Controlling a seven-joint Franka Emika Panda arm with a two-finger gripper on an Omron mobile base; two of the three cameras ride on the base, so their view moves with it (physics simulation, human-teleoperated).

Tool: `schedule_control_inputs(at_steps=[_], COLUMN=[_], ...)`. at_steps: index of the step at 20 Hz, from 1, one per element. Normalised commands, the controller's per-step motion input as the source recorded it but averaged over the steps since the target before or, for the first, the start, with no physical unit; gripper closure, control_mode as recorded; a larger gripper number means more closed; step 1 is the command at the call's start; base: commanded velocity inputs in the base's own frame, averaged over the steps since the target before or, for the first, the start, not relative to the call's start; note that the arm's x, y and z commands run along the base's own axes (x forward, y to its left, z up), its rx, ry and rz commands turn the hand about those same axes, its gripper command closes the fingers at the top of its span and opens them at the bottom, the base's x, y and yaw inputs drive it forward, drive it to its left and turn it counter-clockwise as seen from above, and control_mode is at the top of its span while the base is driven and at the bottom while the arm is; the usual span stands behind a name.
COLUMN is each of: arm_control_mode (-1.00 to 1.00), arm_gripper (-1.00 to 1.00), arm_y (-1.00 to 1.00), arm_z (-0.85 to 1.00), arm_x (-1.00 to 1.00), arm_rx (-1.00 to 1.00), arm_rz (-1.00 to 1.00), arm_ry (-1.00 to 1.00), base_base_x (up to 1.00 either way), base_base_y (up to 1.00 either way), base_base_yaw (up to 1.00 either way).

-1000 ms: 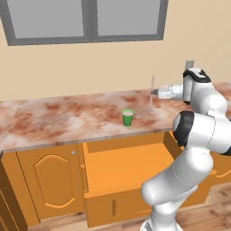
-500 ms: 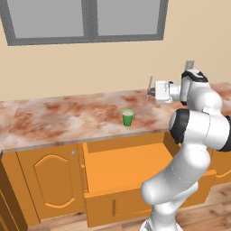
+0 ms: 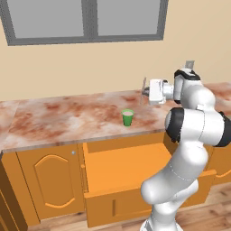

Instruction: Pick up the straw from the right drawer and put it inside the smoothie cup.

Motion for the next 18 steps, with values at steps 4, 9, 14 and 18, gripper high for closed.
schedule_control_inputs(at_steps=[4, 9, 14, 18], arm_control_mode=[-1.00, -1.00, -1.00, -1.00], arm_gripper=[1.00, 1.00, 1.00, 1.00], arm_y=[0.06, 0.10, 0.14, 0.13], arm_z=[0.00, -0.11, -0.22, -0.29], arm_x=[0.16, 0.16, 0.23, 0.28], arm_rx=[-0.04, 0.00, 0.00, 0.00], arm_rz=[0.00, 0.00, 0.00, 0.00], arm_ry=[0.10, 0.18, 0.13, 0.02], base_base_x=[0.00, 0.00, 0.00, 0.00], base_base_y=[0.00, 0.00, 0.00, 0.00], base_base_yaw=[0.00, 0.00, 0.00, 0.00])
